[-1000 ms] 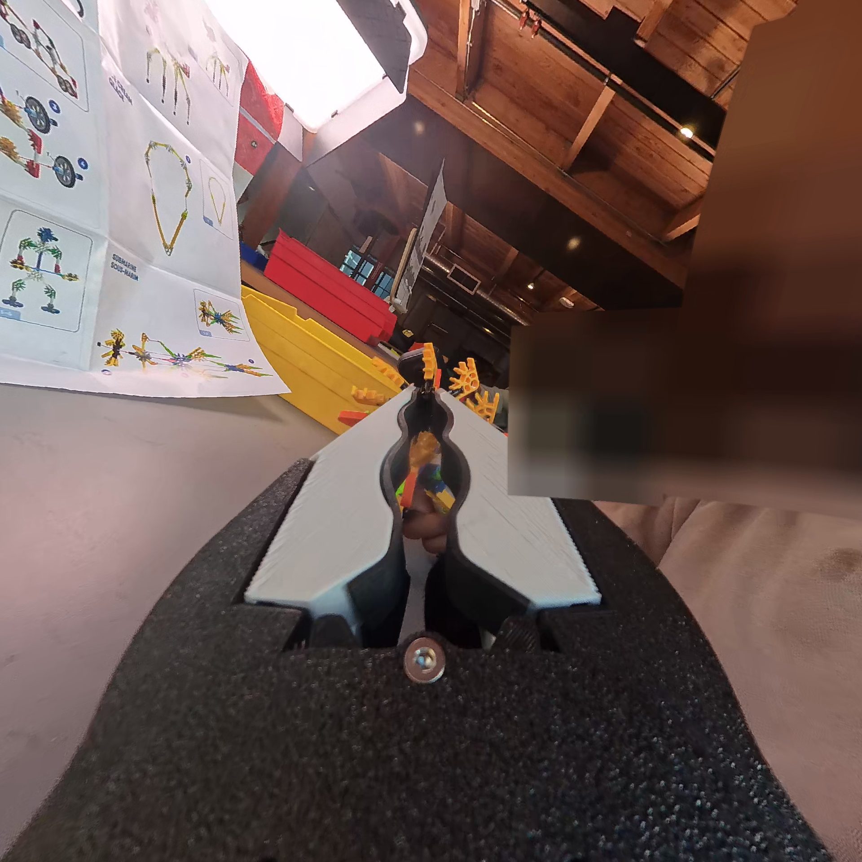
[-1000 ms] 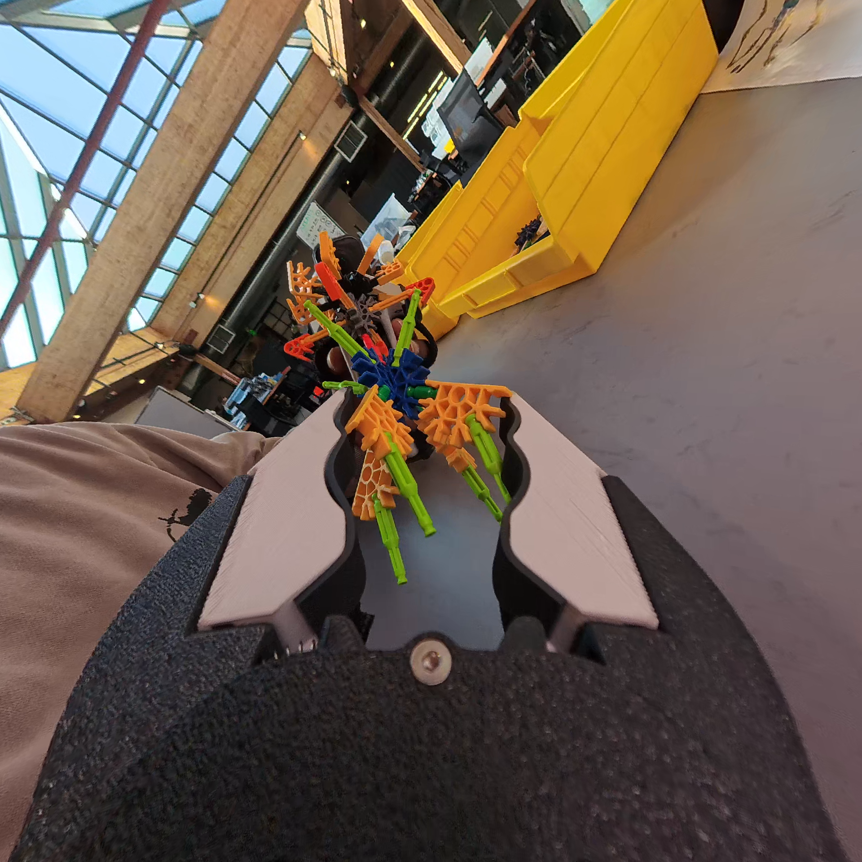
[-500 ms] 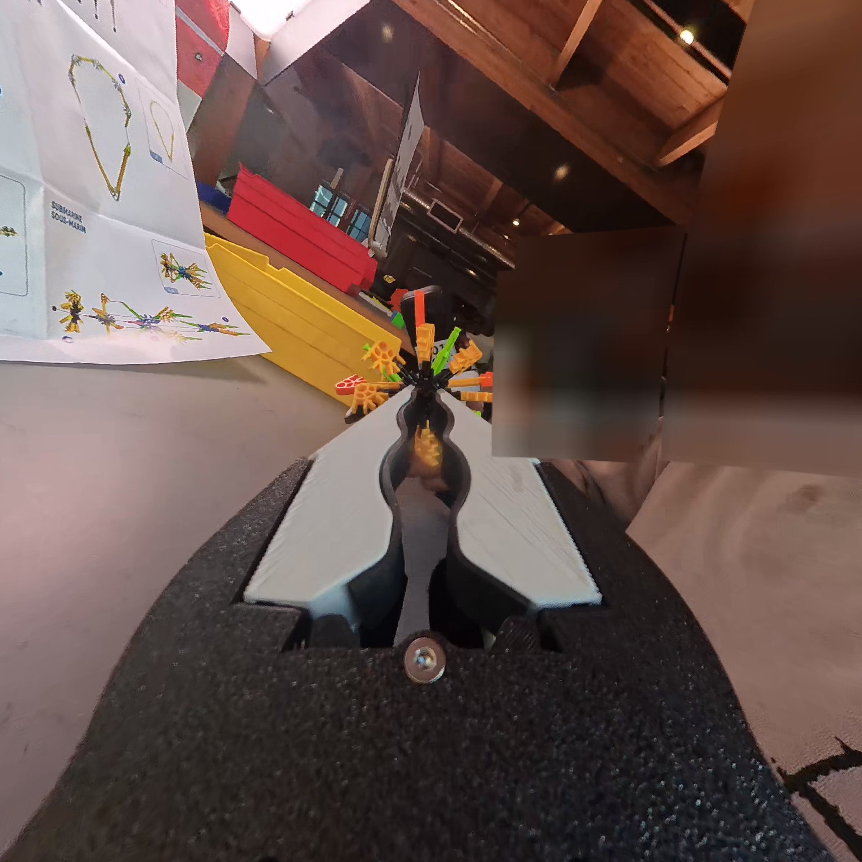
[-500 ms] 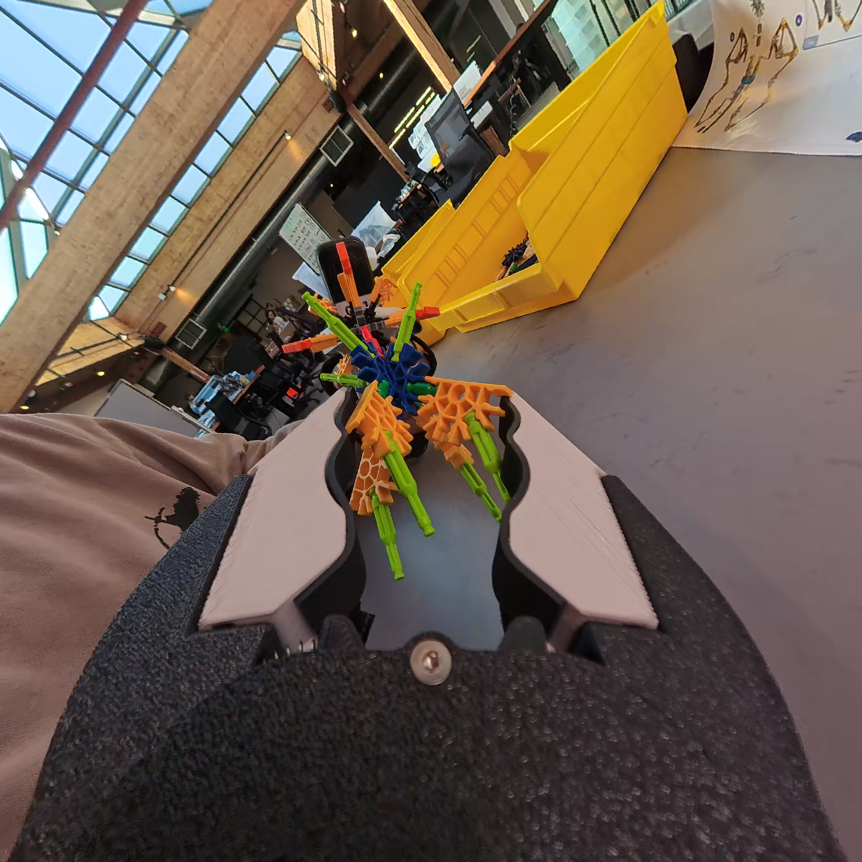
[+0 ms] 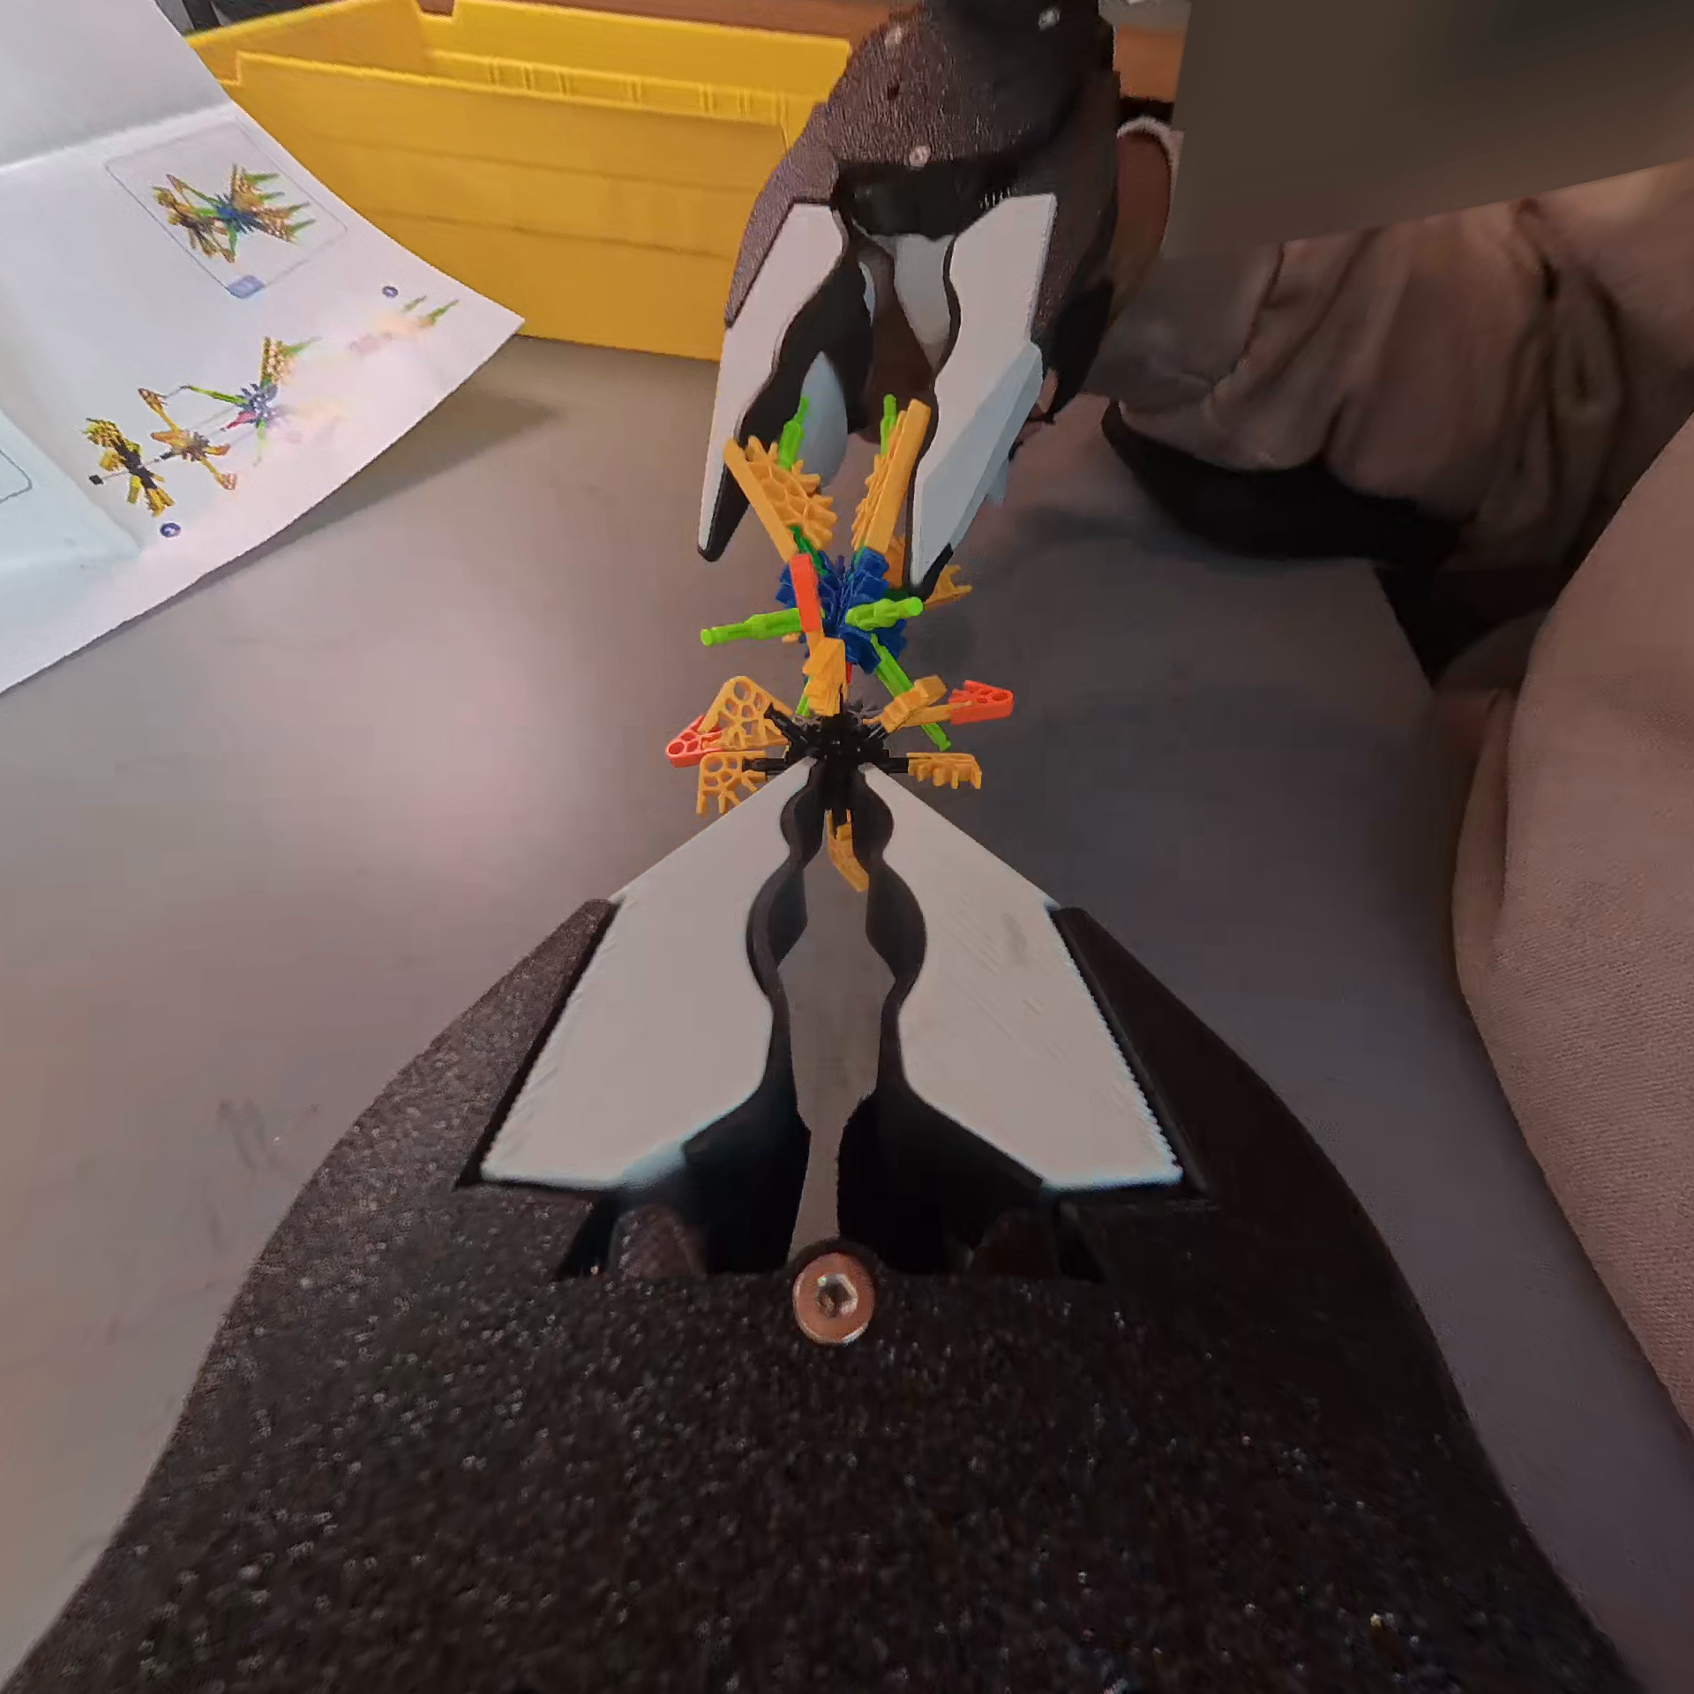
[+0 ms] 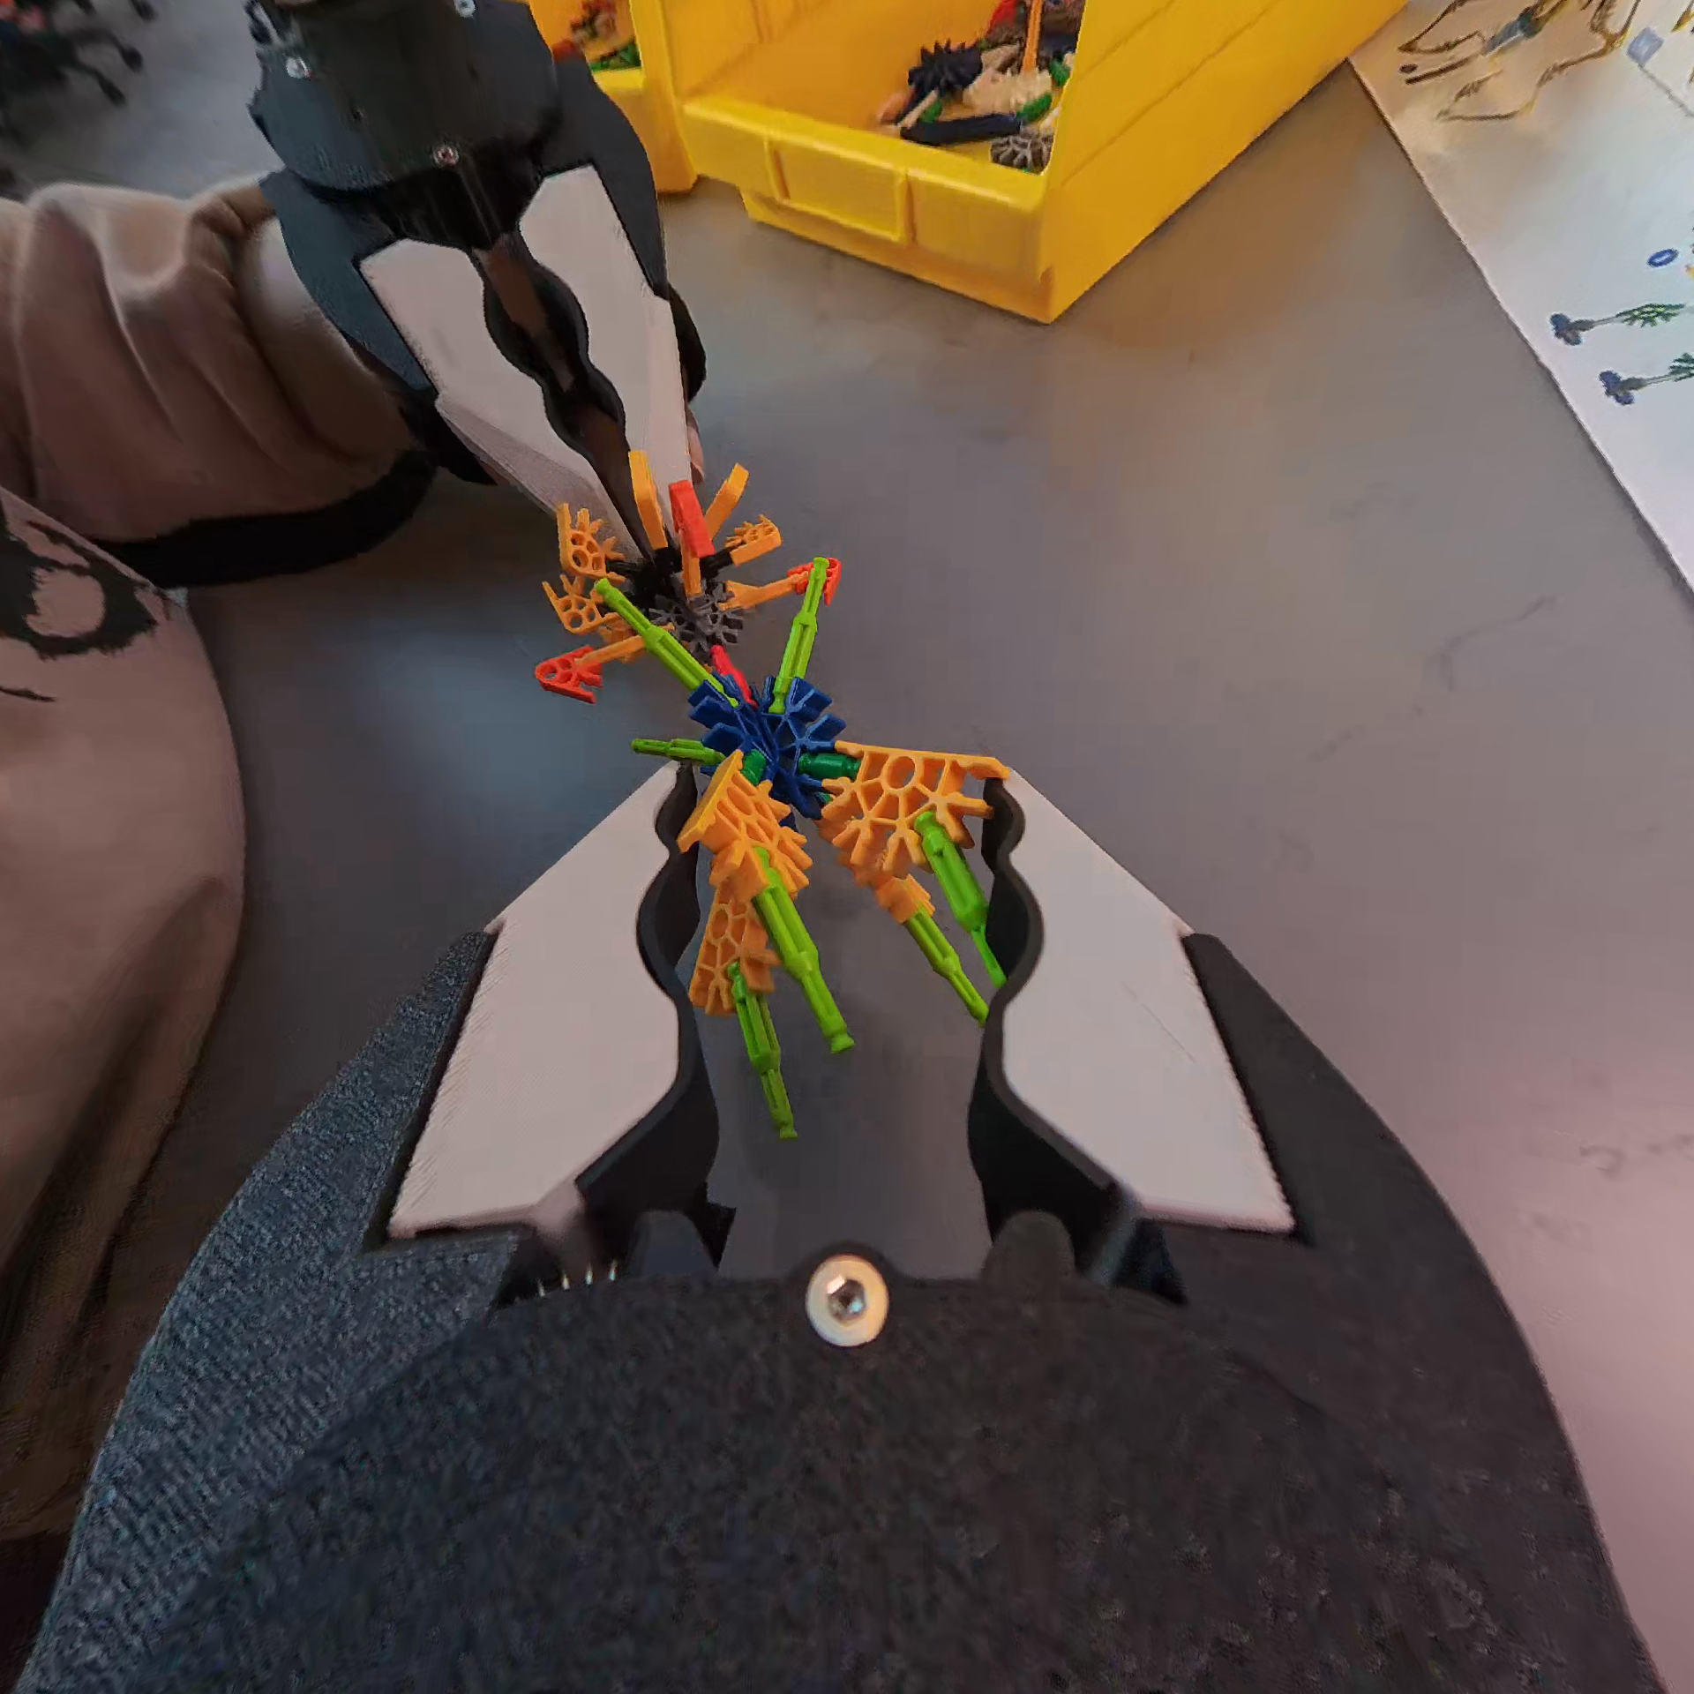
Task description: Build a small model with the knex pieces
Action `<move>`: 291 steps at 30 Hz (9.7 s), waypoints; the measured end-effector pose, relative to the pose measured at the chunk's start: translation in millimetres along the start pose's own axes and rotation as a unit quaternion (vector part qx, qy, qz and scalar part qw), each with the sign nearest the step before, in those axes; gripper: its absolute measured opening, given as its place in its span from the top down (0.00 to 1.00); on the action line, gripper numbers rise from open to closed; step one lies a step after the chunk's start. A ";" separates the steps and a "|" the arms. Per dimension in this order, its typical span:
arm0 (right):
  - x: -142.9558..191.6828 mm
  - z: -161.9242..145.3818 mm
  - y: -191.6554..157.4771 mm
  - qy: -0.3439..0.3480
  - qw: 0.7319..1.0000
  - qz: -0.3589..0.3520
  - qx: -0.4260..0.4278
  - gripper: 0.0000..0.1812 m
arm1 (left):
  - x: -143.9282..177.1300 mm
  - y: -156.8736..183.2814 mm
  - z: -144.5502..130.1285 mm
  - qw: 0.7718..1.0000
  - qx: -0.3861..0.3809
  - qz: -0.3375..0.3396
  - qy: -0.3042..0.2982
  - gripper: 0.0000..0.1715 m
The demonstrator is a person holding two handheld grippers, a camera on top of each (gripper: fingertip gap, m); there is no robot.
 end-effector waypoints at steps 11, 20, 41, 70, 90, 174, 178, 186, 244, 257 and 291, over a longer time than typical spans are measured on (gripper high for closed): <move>-5.8 -11.6 -6.8 -0.042 0.995 -0.008 0.095 0.64 | -9.4 7.3 -5.4 0.997 -0.040 0.011 -0.062 0.97; -5.2 -15.5 -11.9 -0.050 0.985 -0.021 0.161 0.62 | -8.9 11.8 -7.1 0.995 -0.068 0.003 -0.071 0.97; 1.1 -11.6 3.8 -0.028 0.995 -0.020 0.098 0.65 | -14.4 1.1 -13.6 0.995 0.010 0.028 -0.093 0.97; -10.0 -8.7 -5.0 -0.041 0.986 -0.065 0.150 0.65 | -14.4 -1.4 -14.3 0.995 0.022 0.045 -0.088 0.97; -13.3 -10.8 -2.8 -0.030 0.975 -0.061 0.213 0.60 | -15.4 -4.3 -12.6 0.994 0.075 0.044 -0.074 0.97; 24.4 -17.0 -35.8 -0.038 0.939 -0.085 0.331 0.67 | -16.6 -3.8 5.4 0.985 0.093 -0.111 -0.098 0.97; 32.7 -16.2 -35.3 -0.026 0.946 -0.079 0.315 0.61 | -13.2 -10.3 7.6 0.984 0.100 -0.113 -0.094 0.97; 54.8 -32.3 -30.5 -0.035 0.967 -0.072 0.241 0.68 | -16.6 -12.5 -1.8 0.982 0.091 -0.113 -0.122 0.97; 88.2 -37.7 -103.6 0.115 0.940 -0.314 -0.063 0.54 | 39.1 104.8 5.9 0.928 0.135 0.327 0.116 0.43; 56.0 -40.1 -130.8 0.100 0.928 -0.354 -0.067 0.56 | -8.9 117.7 -11.8 0.919 0.177 0.335 0.111 0.44; 49.8 -42.8 -125.8 0.097 0.938 -0.316 -0.104 0.57 | -4.5 104.7 -5.7 0.909 0.178 0.329 0.182 0.57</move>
Point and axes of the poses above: each gripper's, where its closed fingertips meet, x back along the fingers, z out of its top, y = z × x across the jaws, the point moved 9 cm from there along x, back along the fingers, and after that the axes turned 14 degrees about -z, right-handed, at the moved point
